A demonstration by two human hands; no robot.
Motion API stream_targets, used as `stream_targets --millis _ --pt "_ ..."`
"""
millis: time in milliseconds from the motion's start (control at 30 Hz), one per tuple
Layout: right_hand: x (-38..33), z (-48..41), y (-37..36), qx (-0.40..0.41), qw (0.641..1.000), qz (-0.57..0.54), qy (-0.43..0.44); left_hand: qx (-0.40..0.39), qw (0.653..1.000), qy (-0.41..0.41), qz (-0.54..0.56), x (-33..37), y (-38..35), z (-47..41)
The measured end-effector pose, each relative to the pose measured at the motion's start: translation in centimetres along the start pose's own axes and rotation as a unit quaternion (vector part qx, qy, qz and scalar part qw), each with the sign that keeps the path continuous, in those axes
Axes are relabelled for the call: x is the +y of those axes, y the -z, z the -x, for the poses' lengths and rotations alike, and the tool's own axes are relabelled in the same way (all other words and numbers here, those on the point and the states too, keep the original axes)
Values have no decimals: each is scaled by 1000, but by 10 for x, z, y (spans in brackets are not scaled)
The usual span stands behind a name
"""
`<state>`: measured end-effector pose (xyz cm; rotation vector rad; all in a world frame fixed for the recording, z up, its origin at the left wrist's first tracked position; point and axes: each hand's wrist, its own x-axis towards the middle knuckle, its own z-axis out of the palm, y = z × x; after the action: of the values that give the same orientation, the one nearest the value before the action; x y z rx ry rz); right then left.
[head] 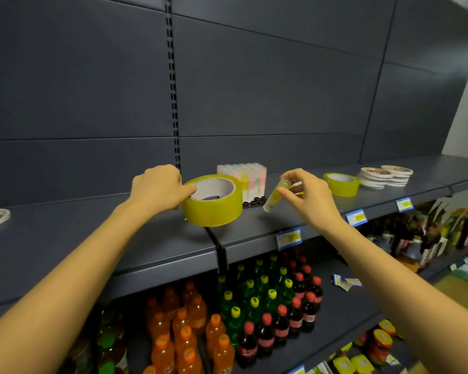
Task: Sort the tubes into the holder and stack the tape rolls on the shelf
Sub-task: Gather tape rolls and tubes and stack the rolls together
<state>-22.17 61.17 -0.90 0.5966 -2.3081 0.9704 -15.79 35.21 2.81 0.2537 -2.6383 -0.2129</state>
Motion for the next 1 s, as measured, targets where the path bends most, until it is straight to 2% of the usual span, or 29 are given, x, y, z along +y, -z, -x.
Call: stream_targets --millis 267,633,1000 --pt "41 -38 -16 -16 1000 -24 8 14 1000 0 -24 38 -14 -34" --pt "77 -95 -60 -50 997 -39 50 80 994 43 -62 57 -23 -71" --pt "80 -125 -56 -120 976 107 148 93 986 63 -123 76 -26 -87"
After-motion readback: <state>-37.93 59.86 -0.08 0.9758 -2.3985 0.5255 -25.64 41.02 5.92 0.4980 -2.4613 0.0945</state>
